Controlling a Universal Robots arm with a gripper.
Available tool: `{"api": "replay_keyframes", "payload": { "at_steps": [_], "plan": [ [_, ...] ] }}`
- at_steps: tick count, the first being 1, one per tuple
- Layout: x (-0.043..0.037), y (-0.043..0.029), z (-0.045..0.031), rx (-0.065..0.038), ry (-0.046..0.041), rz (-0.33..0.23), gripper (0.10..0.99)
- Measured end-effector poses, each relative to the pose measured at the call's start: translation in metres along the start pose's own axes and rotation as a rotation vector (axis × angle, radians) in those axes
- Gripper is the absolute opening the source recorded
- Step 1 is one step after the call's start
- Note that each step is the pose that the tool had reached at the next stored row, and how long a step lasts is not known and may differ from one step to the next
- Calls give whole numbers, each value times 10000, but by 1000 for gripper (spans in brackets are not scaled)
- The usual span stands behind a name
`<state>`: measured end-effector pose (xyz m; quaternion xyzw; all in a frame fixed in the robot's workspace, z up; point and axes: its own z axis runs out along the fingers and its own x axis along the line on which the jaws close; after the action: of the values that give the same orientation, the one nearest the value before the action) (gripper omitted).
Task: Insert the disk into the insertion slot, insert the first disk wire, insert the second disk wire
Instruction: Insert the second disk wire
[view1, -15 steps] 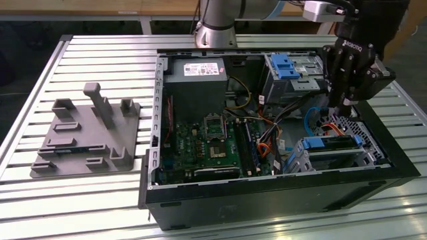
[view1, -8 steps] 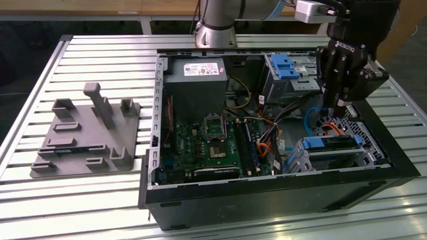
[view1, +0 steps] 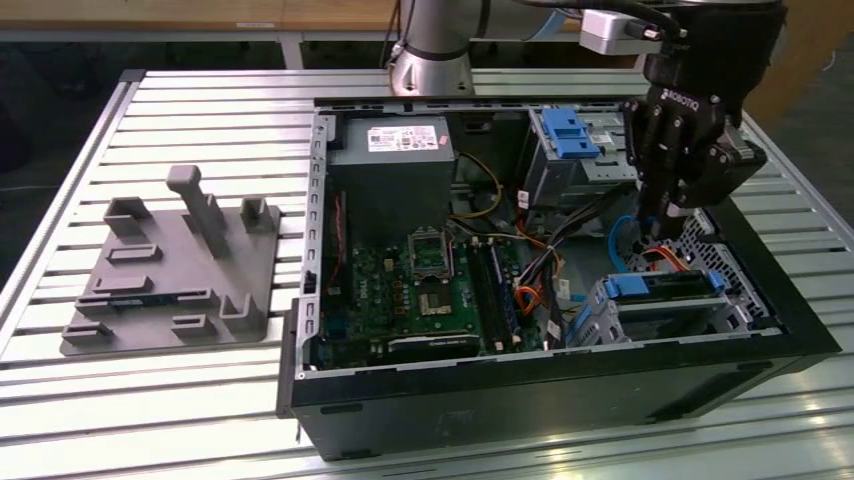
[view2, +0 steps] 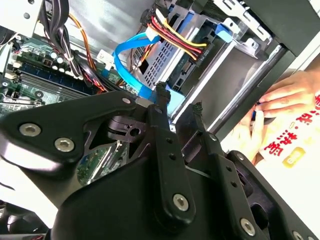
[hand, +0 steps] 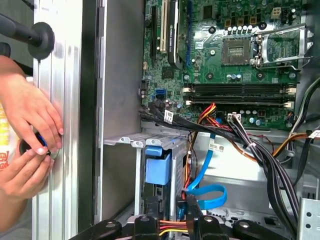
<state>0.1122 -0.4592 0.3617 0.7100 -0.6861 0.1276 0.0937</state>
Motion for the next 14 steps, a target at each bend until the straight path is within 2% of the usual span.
{"api": "replay_keyframes", "payload": {
  "at_steps": [10, 12, 13, 14],
  "plan": [
    [-17, -3, 27, -13, 26, -9, 357],
    [-17, -11, 30, -19, 24, -9, 337],
    [-18, -16, 31, -21, 23, -9, 267],
    [-17, -20, 31, -24, 24, -9, 267]
  ]
}}
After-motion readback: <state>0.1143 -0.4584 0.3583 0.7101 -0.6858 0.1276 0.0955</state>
